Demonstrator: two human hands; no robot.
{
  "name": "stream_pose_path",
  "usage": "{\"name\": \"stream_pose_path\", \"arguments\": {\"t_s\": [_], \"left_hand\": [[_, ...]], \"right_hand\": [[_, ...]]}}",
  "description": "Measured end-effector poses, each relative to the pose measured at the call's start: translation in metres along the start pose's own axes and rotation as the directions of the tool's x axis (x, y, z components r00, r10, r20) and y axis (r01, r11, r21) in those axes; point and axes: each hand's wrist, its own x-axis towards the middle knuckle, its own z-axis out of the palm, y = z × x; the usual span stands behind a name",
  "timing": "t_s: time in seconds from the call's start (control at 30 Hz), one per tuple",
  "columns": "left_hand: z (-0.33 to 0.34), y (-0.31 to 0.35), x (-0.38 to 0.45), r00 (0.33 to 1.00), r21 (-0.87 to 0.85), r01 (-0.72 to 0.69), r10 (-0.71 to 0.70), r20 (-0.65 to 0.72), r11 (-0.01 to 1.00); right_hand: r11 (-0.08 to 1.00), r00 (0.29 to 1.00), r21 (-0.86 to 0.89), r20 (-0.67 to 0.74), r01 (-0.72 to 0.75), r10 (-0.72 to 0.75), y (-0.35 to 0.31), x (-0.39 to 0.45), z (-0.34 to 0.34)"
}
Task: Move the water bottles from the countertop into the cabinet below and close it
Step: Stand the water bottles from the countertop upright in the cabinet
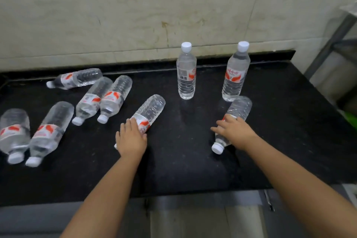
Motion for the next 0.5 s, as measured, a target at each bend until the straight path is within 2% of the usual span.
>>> {"name": "stream_pose_path", "arguments": {"t_s": [0.17,0.27,0.37,0.43,0.5], "left_hand": [[0.001,-0.004,0.022,0.999,-0.037,0.031,-0.030,0.026,0.999],[-0.002,-0.007,0.028,0.999,-0.052,0.018,-0.015,0.048,0.998],[-0.008,-0.016,0.021,0.996,-0.124,-0.031,0.041,0.083,0.992],[-0.015,-0.029,0.007,0.983,-0.124,-0.110,0.126,0.131,0.986],[-0.019,-0.045,-0.008,0.948,-0.047,-0.268,0.272,0.168,0.962]], "right_hand": [[1.000,0.999,-0.030,-0.036,0.004,-0.006,-0.006,0.006,-0.008],[0.999,0.997,0.032,-0.064,-0.041,0.043,-0.022,0.010,-0.013],[0.986,0.992,0.125,-0.036,-0.113,0.118,-0.043,0.011,-0.020],[0.968,0.986,0.186,0.016,-0.165,0.165,-0.058,0.008,-0.023],[0.943,0.973,0.241,0.053,-0.230,0.223,-0.070,0.003,-0.023]]}}
